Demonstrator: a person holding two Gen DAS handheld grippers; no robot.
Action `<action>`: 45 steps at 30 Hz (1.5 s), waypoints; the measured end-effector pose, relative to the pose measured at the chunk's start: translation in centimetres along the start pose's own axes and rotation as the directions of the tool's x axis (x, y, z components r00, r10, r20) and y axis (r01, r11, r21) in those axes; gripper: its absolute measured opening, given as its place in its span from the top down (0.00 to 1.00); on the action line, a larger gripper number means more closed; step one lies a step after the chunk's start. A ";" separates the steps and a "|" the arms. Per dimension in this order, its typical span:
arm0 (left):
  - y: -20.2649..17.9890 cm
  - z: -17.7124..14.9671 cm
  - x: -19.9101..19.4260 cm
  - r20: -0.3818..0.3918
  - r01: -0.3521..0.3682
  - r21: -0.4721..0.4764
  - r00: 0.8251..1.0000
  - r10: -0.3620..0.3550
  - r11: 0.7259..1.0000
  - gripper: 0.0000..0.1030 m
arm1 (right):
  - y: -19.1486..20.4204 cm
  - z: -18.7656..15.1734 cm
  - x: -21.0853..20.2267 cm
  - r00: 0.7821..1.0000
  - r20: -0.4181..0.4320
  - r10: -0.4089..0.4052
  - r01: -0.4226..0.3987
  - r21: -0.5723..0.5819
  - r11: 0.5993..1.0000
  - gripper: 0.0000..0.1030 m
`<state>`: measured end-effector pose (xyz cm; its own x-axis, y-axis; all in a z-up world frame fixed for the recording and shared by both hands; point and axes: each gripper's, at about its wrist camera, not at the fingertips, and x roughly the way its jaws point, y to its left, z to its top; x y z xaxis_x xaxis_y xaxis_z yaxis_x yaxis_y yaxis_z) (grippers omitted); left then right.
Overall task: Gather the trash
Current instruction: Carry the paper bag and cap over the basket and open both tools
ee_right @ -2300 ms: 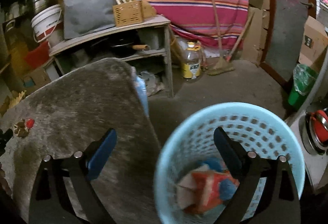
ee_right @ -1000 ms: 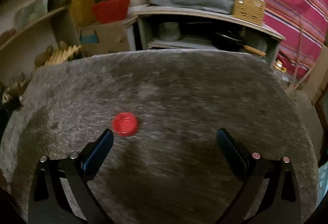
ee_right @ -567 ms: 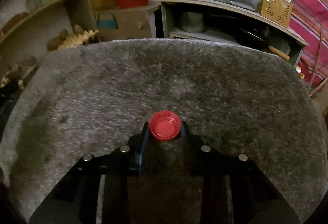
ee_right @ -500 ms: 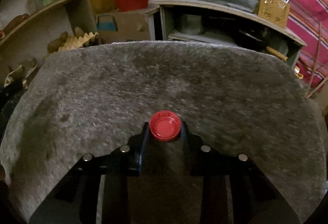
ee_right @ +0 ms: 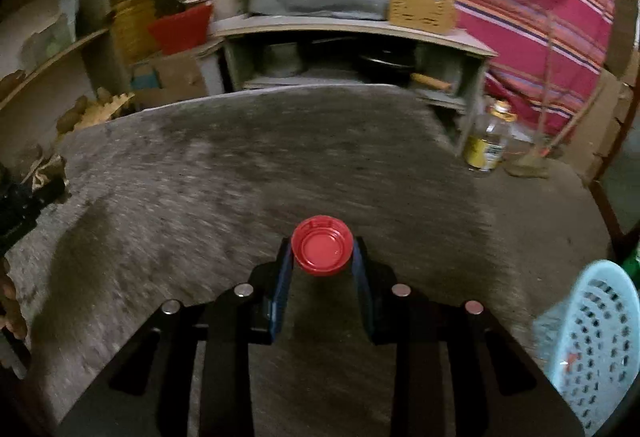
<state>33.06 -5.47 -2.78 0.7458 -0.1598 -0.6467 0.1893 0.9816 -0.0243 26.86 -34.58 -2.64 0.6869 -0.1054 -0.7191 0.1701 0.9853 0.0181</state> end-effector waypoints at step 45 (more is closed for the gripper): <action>-35.8 -6.4 -9.7 0.000 0.336 0.341 0.934 -0.358 0.878 0.52 | -30.4 -12.4 -15.1 0.984 0.064 -0.164 0.134 0.337 0.932 0.71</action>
<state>14.98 -38.40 -0.49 0.6286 -0.5003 -0.5955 0.6349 0.7723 0.0212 2.53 -61.28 -0.92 0.6933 -0.2742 -0.6664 0.4886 0.8586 0.1550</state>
